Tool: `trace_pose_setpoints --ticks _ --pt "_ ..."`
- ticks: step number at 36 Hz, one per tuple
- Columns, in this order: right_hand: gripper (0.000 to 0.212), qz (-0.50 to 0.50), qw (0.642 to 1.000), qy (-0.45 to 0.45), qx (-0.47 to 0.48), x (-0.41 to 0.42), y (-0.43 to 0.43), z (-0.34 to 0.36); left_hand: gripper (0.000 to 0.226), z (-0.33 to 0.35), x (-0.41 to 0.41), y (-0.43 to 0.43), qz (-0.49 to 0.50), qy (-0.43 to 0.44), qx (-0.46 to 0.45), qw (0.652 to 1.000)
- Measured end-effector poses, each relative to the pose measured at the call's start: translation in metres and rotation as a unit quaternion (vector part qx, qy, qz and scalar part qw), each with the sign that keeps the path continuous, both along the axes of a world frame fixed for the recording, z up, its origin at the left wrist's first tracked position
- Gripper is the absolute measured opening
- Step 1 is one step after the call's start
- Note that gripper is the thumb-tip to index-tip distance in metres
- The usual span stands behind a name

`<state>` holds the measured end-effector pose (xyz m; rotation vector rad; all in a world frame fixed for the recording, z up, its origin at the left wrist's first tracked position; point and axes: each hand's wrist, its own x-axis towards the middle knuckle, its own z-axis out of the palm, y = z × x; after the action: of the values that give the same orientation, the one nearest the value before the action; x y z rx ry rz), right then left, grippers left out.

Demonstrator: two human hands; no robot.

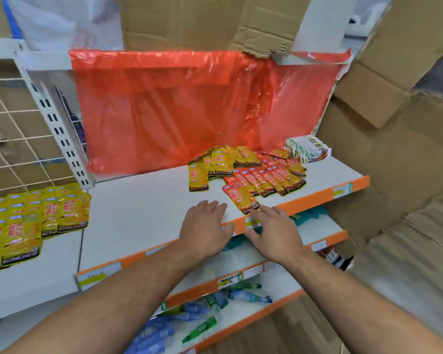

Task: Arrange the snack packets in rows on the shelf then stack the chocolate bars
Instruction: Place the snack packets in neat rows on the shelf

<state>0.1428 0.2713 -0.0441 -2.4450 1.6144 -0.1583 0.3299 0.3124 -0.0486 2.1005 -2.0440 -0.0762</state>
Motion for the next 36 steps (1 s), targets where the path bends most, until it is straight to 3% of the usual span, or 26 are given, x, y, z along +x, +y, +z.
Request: trace_pose_setpoints --ticks 10,23,30,36 --pt "0.061 -0.056 0.998 0.005 -0.027 -0.031 -0.071 0.004 0.075 -0.001 -0.031 -0.104 -0.066 0.021 -0.045 0.997" --pt "0.060 -0.129 0.992 0.007 0.001 -0.076 -0.143 0.012 0.061 -0.002 -0.068 -0.196 -0.136 0.019 -0.039 0.990" --pt "0.058 -0.110 0.994 -0.024 -0.011 -0.094 -0.197 0.002 0.059 -0.004 -0.095 -0.232 -0.108 0.001 -0.022 0.994" --pt "0.057 -0.068 0.997 -0.044 0.008 -0.116 -0.249 -0.005 0.036 -0.001 -0.126 -0.249 -0.046 0.000 -0.022 0.999"
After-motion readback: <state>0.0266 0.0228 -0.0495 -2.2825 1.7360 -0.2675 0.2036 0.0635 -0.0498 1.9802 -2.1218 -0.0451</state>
